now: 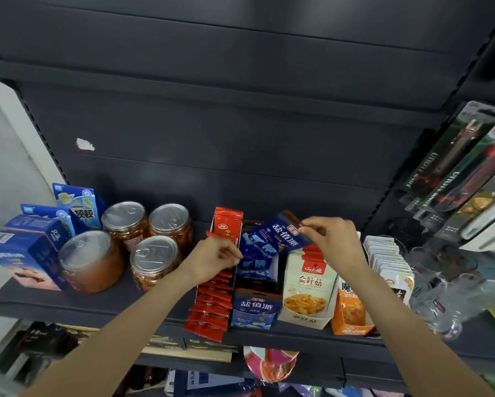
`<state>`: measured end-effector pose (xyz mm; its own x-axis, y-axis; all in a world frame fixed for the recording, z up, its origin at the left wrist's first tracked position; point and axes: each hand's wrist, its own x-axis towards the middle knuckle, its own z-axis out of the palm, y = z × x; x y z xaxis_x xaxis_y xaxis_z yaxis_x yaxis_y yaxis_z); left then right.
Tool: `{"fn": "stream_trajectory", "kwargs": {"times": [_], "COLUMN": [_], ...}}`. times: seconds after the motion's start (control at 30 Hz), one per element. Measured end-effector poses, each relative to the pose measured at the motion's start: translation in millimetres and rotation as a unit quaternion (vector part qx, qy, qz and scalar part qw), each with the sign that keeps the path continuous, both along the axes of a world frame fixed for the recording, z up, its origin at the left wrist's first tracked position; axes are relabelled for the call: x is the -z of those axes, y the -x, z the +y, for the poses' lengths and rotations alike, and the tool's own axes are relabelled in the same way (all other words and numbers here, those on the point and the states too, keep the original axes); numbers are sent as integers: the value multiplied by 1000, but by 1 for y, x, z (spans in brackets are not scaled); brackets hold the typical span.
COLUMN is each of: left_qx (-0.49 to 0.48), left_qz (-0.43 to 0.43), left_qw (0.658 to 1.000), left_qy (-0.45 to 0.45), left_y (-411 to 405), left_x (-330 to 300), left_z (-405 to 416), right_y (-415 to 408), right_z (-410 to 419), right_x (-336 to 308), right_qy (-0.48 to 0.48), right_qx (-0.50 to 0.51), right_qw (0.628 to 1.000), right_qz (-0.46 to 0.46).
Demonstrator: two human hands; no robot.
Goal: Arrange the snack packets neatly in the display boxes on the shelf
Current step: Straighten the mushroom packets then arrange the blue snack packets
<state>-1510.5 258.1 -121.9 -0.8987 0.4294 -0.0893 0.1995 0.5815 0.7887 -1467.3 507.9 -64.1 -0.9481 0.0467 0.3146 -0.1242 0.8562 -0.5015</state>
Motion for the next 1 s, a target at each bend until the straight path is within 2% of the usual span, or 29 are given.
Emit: {"fn": "stream_trajectory", "kwargs": {"times": [0.23, 0.4, 0.53, 0.63, 0.8, 1.0], "left_qx": [131, 173, 150, 126, 109, 88], "left_qz": [33, 60, 86, 95, 82, 85], "left_qw": [978, 960, 967, 979, 989, 992], "left_qy": [156, 213, 189, 128, 52, 42], "left_y": [3, 4, 5, 5, 7, 15], "left_x": [2, 3, 2, -4, -9, -6], "left_z": [10, 13, 12, 8, 1, 2], "right_y": [16, 23, 29, 34, 59, 83], "right_z": [-9, -7, -11, -21, -33, -42], "right_x": [8, 10, 10, 11, 20, 37], "right_qy": [-84, -75, -84, -96, -139, -203], "right_qx": [-39, -49, -51, -72, -127, -101], "right_qw": [994, 993, 991, 989, 968, 967], "right_qz": [-61, -78, -88, -92, -166, -114]}}
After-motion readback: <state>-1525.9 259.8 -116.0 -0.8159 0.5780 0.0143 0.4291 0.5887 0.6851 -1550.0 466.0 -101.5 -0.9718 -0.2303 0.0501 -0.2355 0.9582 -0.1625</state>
